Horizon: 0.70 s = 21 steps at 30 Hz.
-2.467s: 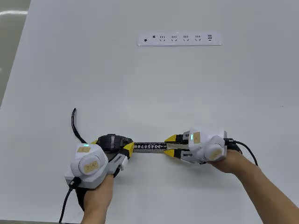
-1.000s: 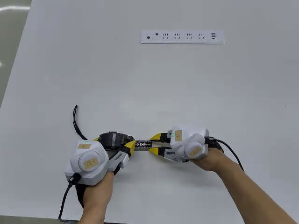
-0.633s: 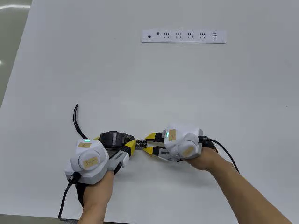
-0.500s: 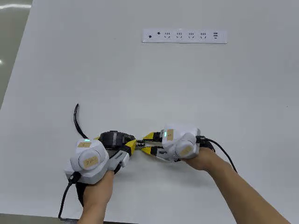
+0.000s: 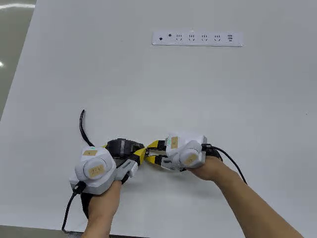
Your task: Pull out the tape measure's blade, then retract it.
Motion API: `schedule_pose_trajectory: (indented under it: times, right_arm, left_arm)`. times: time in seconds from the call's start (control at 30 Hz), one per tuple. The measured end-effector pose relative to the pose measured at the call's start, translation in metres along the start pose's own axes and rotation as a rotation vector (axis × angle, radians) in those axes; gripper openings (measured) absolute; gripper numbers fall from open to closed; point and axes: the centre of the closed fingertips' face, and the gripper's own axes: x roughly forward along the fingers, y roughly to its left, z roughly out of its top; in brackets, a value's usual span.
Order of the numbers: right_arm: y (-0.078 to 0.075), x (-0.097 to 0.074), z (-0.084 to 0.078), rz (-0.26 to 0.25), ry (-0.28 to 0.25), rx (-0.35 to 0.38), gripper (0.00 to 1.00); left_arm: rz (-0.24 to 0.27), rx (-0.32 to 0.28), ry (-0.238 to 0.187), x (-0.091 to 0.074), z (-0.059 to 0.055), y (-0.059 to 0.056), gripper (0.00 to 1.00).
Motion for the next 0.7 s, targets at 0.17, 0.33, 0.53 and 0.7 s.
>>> schedule_pose_trajectory:
  times: [0.17, 0.33, 0.53, 0.7]
  right_arm:
    - [0.0001, 0.0004, -0.0003, -0.001, 0.002, 0.002, 0.12]
    - [0.0011, -0.0002, 0.0002, -0.004, 0.007, -0.004, 0.12]
    - [0.0020, 0.0003, -0.0007, -0.005, 0.018, -0.015, 0.12]
    - [0.0015, 0.0005, -0.0007, -0.005, 0.024, -0.022, 0.13]
  left_arm:
    - [-0.002, 0.002, 0.001, 0.0004, -0.0001, -0.0005, 0.61]
    - [-0.005, 0.005, 0.003, 0.0004, -0.0004, -0.0011, 0.61]
    - [-0.005, 0.014, 0.002, 0.0005, -0.0011, -0.0018, 0.62]
    - [-0.006, 0.012, 0.004, 0.0006, -0.0008, -0.0012, 0.62]
